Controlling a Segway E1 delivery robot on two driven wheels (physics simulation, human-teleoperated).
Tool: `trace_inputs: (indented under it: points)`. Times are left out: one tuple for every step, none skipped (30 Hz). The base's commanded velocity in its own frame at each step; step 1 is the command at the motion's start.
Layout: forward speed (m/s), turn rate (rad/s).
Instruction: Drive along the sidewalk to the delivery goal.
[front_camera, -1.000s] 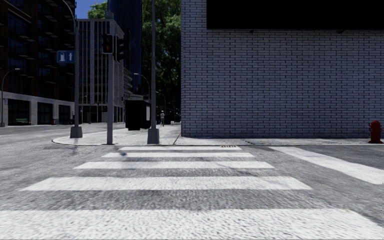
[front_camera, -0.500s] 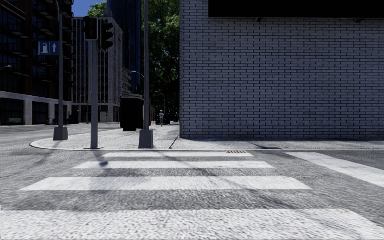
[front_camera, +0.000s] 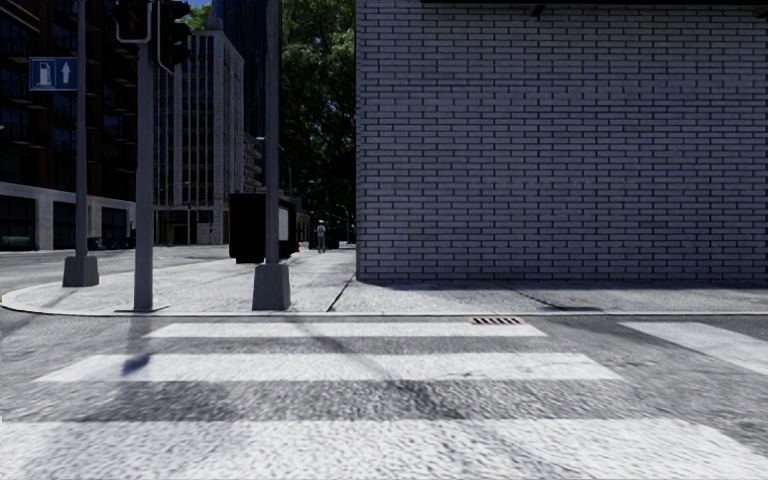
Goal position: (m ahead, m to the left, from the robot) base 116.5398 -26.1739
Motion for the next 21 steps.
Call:
trace_inputs:
  points:
    - [2.00, 0.00]
    - [2.00, 0.00]
    - [2.00, 0.00]
    - [2.00, 0.00]
    - [2.00, 0.00]
    - [2.00, 0.00]
    - [2.00, 0.00]
    - [2.00, 0.00]
    - [2.00, 0.00]
    - [2.00, 0.00]
    - [2.00, 0.00]
    - [2.00, 0.00]
    - [2.00, 0.00]
    - [2.00, 0.00]
    - [2.00, 0.00]
    - [2.00, 0.00]
    - [2.00, 0.00]
    - [2.00, 0.00]
    - [2.00, 0.00]
    - [2.00, 0.00]
    - [2.00, 0.00]
